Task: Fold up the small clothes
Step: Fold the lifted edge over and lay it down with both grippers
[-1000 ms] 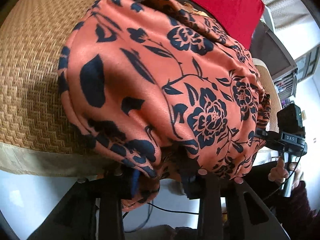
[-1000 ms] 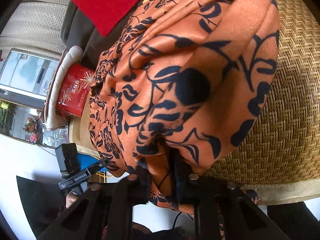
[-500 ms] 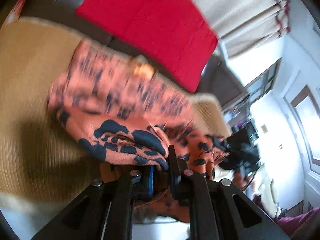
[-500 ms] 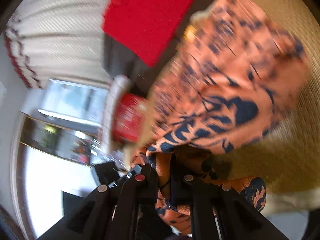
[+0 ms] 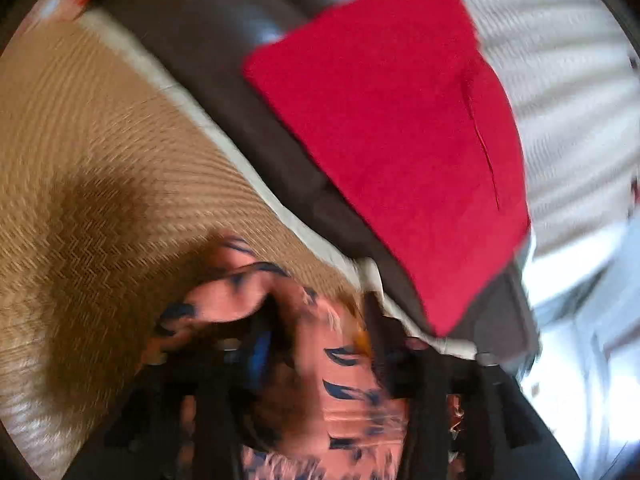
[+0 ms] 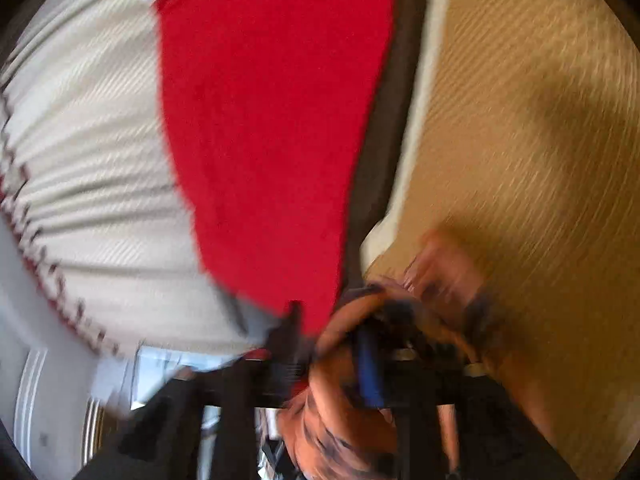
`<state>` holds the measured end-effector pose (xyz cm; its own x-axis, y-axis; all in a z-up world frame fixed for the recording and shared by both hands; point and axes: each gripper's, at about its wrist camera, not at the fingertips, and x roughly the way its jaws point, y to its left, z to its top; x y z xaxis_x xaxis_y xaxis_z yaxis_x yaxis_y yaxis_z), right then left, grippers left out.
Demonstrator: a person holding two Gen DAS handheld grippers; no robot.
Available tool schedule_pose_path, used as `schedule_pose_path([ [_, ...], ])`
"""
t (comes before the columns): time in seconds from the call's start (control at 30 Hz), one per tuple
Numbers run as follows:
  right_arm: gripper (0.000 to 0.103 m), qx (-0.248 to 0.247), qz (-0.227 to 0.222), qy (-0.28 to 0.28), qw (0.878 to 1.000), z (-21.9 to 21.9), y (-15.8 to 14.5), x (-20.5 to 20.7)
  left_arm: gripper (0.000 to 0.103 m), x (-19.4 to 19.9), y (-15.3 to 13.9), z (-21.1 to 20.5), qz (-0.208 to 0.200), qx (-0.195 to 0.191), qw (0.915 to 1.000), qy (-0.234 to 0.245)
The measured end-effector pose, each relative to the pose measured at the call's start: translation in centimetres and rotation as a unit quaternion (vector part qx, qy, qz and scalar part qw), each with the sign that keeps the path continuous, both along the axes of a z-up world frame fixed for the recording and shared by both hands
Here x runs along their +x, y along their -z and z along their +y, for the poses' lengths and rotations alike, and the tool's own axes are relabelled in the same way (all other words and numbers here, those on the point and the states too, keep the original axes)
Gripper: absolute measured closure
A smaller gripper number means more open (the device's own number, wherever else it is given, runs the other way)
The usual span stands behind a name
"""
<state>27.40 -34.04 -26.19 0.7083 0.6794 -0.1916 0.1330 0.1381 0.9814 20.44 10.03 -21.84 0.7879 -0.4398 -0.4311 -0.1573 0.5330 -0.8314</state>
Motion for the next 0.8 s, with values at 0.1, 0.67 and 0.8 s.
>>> schedule_pose_path([
  [0.1,0.029,0.006,-0.019,0.057,0.998,-2.4,-0.3,-0.1,0.034,0.9,1.7,0.6,0.029,-0.048,0.9979,-0.031],
  [0.67,0.031,-0.208,-0.101,-0.171,0.958,9.1,-5.2,-2.3,0.018,-4.3,-5.4,1.3,-0.072,0.023,0.9928,-0.093],
  [0.8,0.058,-0.267,-0.072,-0.217,0.936,12.3,-3.4,-2.4,0.018,-4.0,-5.5,1.1,-0.034,0.079,0.9948,-0.055],
])
